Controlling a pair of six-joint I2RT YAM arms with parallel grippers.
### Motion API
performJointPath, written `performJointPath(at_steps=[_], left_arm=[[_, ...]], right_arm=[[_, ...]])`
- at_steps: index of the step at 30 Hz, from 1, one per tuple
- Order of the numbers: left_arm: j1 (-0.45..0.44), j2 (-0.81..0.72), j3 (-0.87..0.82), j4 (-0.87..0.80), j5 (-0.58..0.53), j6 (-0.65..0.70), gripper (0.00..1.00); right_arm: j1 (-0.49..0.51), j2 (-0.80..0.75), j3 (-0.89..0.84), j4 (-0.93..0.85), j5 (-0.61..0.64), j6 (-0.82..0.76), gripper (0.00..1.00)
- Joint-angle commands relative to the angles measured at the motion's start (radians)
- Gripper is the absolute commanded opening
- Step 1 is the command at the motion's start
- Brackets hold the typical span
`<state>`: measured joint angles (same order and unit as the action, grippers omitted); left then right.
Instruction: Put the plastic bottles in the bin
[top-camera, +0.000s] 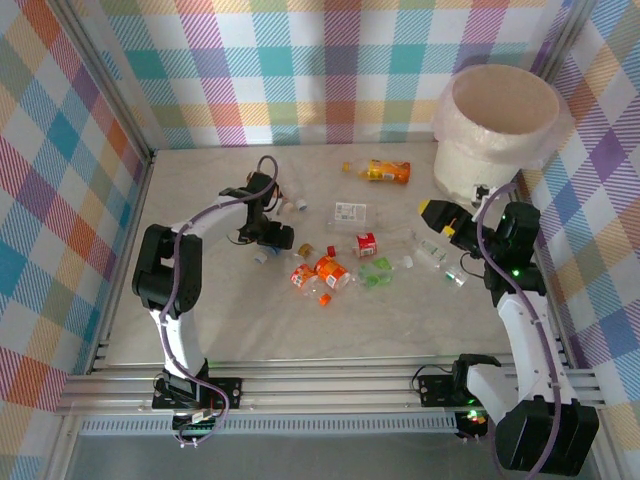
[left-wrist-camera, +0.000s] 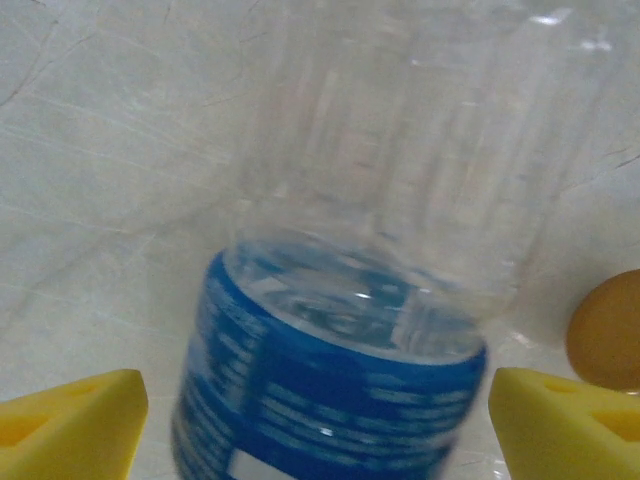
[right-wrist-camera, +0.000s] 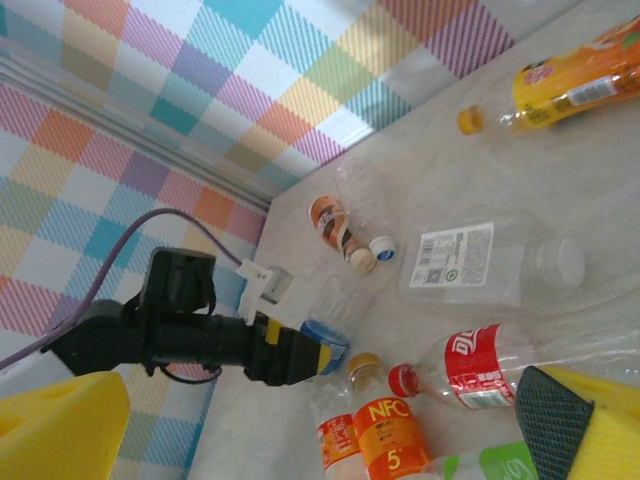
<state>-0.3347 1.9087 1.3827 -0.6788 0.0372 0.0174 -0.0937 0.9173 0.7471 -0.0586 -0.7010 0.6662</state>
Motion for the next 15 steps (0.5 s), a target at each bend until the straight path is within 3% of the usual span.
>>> performJointPath(at_steps=[1,10,15], left_arm=[[0.006,0.007,-0.004,0.005,-0.035,0.049,0.86],[0.001,0.005,-0.085,0.136,-0.001,0.012,0.8],[-0.003,-0.008,-0.114,0.189,-0.019,-0.006,0.66]], right_arm=[[0.007,-0.018,-0.015,0.052,-0.072,0.015,1.0],[0.026,0.011,-0.061,0.147,-0.115,0.102,1.0],[0.041,0.004,-0.106,0.234,-0.092,0.18,1.0]])
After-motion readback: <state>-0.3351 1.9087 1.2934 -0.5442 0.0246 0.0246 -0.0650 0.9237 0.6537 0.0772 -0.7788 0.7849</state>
